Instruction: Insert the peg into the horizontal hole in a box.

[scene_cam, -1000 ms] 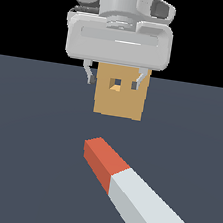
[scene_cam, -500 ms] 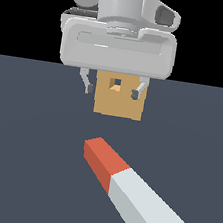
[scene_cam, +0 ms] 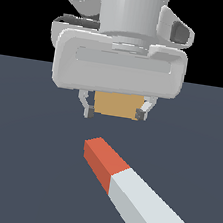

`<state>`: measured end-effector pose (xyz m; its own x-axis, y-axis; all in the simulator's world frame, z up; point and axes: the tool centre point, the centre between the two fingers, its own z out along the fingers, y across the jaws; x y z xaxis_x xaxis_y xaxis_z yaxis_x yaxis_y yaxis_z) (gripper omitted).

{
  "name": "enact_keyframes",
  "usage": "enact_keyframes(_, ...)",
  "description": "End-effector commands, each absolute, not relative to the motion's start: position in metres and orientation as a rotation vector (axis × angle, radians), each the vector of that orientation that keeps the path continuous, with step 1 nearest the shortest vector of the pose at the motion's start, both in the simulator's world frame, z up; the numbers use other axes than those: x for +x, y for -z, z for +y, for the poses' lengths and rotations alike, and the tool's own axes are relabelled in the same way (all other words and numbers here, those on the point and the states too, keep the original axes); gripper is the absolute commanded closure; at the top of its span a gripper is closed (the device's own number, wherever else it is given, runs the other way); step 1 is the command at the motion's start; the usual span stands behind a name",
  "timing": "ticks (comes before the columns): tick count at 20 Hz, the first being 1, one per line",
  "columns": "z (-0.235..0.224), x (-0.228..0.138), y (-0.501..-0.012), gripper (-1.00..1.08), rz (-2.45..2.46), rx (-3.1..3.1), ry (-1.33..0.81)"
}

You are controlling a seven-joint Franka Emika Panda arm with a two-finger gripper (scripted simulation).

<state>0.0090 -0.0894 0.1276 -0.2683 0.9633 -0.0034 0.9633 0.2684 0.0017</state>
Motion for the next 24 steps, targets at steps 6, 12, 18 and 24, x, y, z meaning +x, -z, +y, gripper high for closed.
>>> enact_keyframes(6, -0.126, 0.026, -0.103, -0.92, 2.636, 1.705, 0.000)
enact_keyframes(12, -0.149, 0.041, -0.086, -0.92, 2.723, 1.565, -0.001)
enact_keyframes(18, -0.163, 0.054, -0.076, -0.92, 2.776, 1.470, -0.001)
enact_keyframes(24, -0.168, 0.060, -0.071, -0.92, 2.798, 1.428, 0.000)
